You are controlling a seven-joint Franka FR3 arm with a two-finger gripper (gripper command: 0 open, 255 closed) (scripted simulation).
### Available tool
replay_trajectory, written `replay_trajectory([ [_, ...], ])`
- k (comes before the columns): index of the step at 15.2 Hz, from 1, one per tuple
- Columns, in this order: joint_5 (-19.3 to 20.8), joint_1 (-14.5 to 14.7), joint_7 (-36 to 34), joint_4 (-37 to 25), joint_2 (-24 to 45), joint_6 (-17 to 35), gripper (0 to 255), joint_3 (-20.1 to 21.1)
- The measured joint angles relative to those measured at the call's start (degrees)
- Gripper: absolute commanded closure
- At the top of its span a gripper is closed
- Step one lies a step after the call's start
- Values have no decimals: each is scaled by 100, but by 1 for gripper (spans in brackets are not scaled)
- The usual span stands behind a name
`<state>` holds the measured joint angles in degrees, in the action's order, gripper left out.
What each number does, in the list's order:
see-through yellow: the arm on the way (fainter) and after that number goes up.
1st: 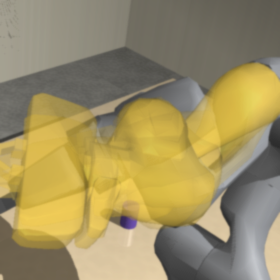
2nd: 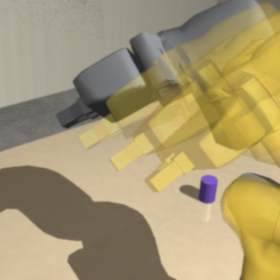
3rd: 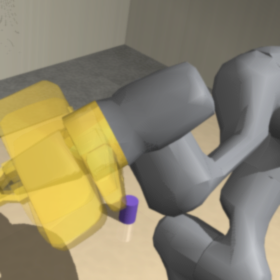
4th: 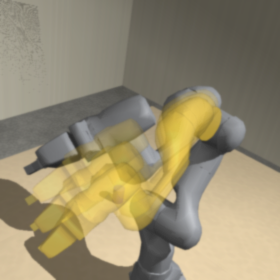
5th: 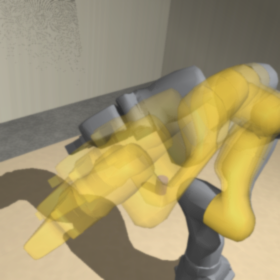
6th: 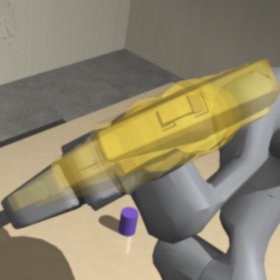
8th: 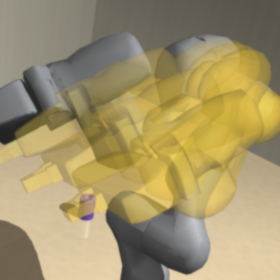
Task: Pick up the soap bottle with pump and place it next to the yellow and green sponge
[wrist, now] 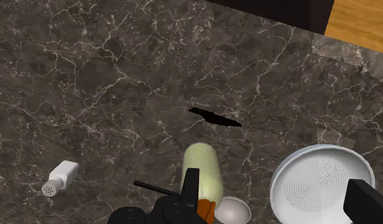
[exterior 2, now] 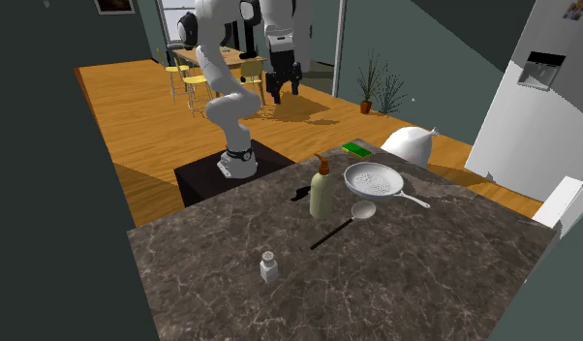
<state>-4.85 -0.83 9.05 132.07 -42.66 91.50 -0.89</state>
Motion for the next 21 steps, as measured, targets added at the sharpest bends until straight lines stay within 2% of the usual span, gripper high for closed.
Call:
replay_trajectory([
  [3, 0, 11, -18, 11, 182, 175, 0, 42],
  [9, 90, 5, 46, 26, 1198, 1116, 0, 98],
  [18, 273, 0, 16, -522, 3038, 2283, 0, 201],
  [21, 302, 5, -3, -581, 3339, 2511, 0, 219],
])
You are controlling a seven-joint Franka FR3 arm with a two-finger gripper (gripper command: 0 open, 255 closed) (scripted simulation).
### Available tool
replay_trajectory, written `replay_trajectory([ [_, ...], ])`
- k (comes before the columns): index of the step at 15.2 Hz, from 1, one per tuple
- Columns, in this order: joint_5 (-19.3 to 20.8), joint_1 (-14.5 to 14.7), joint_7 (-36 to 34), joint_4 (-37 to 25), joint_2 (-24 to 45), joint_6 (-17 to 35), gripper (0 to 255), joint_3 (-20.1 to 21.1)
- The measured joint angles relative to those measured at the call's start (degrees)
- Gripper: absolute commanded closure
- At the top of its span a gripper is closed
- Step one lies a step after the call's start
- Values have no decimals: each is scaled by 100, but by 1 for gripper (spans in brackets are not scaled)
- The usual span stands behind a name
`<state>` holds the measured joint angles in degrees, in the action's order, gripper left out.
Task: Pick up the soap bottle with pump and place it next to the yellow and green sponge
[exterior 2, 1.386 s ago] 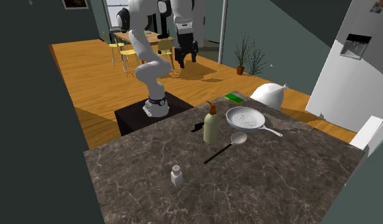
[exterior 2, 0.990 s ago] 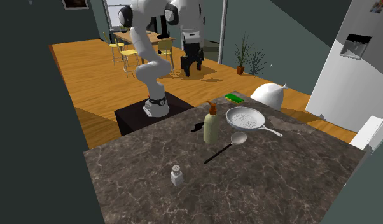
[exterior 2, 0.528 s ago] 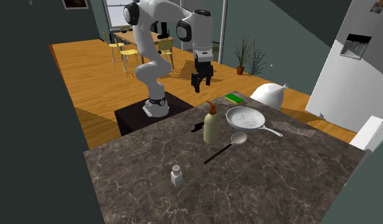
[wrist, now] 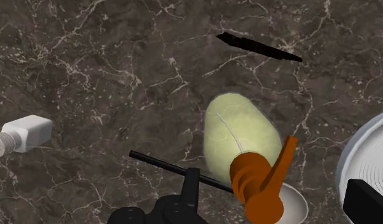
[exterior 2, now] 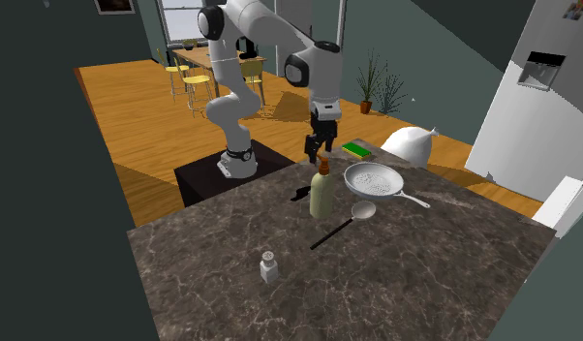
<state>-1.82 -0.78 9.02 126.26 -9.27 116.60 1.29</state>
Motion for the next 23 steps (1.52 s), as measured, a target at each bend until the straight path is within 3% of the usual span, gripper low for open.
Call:
replay_trajectory([
  [6, 2, -1, 13, 241, 218, 457, 0, 1],
  [12, 2, -1, 16, 278, 237, 515, 0, 0],
  [13, 2, -1, 16, 278, 237, 515, 255, 0],
  [23, 2, -1, 16, 278, 235, 516, 255, 0],
])
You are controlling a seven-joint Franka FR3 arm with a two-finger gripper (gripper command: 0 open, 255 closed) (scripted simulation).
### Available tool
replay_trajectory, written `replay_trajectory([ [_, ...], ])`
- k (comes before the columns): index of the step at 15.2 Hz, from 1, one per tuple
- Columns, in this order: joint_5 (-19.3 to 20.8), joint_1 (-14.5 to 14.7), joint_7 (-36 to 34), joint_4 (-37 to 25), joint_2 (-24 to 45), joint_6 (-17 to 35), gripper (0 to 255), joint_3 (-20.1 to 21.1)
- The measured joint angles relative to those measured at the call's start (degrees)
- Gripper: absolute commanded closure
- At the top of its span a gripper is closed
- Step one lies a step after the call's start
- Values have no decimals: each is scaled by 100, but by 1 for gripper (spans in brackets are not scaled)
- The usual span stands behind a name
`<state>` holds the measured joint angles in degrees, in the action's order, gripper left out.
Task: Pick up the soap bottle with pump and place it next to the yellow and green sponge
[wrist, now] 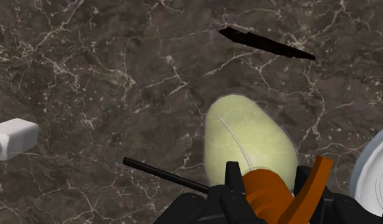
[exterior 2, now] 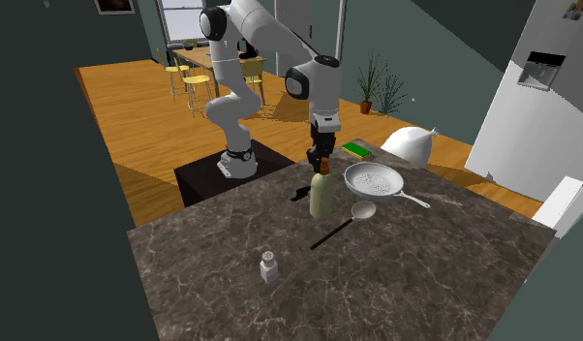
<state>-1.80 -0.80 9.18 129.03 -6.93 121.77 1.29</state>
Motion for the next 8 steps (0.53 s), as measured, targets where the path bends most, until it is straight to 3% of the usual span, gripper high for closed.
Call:
replay_trajectory([
  [8, 4, -2, -12, -324, -200, -527, 255, -3],
])
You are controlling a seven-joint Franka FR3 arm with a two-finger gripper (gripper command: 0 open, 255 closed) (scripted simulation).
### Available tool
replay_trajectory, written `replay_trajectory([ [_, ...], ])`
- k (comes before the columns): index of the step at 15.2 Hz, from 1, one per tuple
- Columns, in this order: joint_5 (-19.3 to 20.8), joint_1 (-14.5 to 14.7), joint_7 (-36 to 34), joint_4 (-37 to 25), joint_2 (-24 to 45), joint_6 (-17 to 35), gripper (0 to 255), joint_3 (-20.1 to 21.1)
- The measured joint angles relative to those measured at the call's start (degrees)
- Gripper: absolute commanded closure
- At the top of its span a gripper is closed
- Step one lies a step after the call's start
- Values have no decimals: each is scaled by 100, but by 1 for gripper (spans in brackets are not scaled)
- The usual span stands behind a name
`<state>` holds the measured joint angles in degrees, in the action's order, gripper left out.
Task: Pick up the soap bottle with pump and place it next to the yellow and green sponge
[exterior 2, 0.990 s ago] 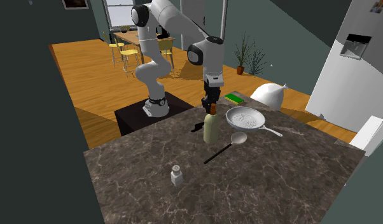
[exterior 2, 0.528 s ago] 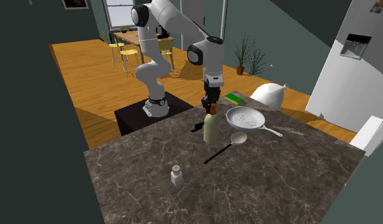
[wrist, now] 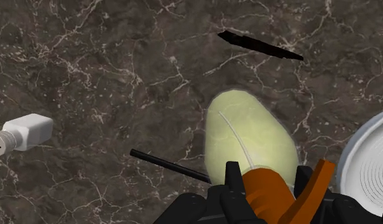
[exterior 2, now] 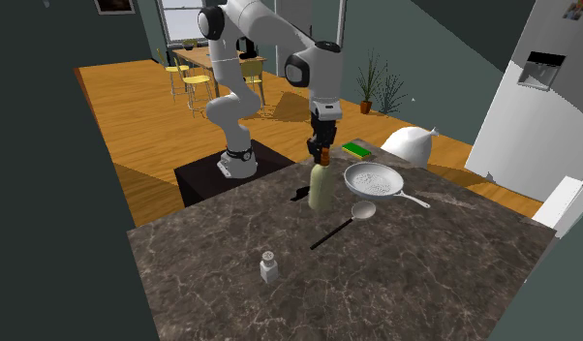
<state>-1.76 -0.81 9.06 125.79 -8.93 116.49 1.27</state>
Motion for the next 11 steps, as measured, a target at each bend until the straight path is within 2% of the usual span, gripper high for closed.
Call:
replay_trajectory([
  [11, 5, 5, -35, -673, -186, -858, 255, 5],
])
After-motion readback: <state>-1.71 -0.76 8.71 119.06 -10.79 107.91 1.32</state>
